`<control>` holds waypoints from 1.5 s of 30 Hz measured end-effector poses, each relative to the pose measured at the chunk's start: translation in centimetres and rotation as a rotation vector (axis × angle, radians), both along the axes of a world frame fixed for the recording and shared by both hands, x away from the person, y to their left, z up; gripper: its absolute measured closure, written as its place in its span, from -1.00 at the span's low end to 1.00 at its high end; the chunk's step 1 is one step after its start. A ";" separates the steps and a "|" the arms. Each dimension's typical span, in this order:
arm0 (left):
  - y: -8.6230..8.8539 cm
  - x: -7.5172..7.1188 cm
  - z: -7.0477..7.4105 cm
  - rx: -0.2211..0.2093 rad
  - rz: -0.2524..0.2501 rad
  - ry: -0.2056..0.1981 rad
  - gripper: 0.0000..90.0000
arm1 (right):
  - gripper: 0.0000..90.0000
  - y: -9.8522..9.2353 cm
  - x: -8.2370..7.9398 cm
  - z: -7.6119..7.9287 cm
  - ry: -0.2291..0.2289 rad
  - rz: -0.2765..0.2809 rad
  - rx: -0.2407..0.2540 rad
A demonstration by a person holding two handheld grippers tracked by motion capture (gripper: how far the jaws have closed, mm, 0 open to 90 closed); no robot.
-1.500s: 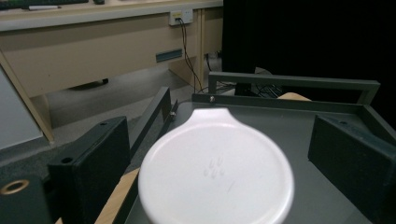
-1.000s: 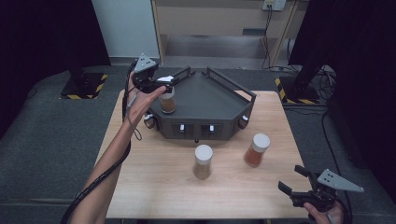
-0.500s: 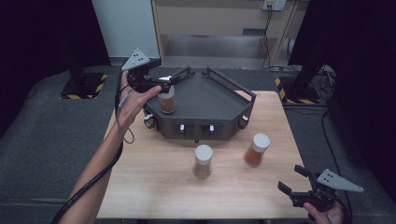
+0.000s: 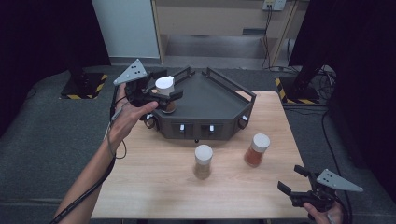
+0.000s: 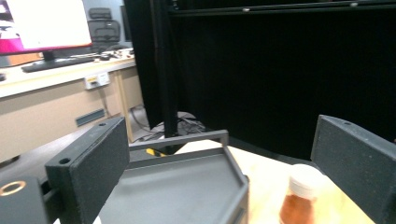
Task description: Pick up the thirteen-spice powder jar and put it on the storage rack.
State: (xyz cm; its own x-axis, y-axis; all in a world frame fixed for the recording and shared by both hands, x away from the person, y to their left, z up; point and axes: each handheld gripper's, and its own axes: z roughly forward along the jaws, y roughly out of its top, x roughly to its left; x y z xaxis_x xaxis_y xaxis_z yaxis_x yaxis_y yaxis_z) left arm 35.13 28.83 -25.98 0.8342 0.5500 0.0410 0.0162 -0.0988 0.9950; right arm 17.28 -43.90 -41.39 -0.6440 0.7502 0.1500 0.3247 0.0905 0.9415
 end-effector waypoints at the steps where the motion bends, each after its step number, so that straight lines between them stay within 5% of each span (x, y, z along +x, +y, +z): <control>1: 0.1 -0.2 -0.1 -0.001 -0.009 -0.002 -0.93 | -0.92 0.0 0.0 0.0 0.000 0.000 0.000; 11: 0.5 -2.4 -0.8 -0.003 -0.071 -0.011 -0.93 | -0.92 0.0 0.0 0.0 0.000 0.001 -0.001; 24: 1.2 -5.2 -3.9 -0.026 -0.135 0.012 -0.94 | -0.92 0.1 0.1 0.1 0.004 0.004 -0.007; 29: 1.9 -6.5 -4.7 0.001 -0.110 0.001 -0.94 | -0.92 0.2 0.1 0.1 0.005 0.007 -0.012; 45: 3.6 -10.0 -8.5 -0.031 -0.048 0.017 -0.94 | -0.92 0.3 0.1 0.1 0.009 0.003 -0.017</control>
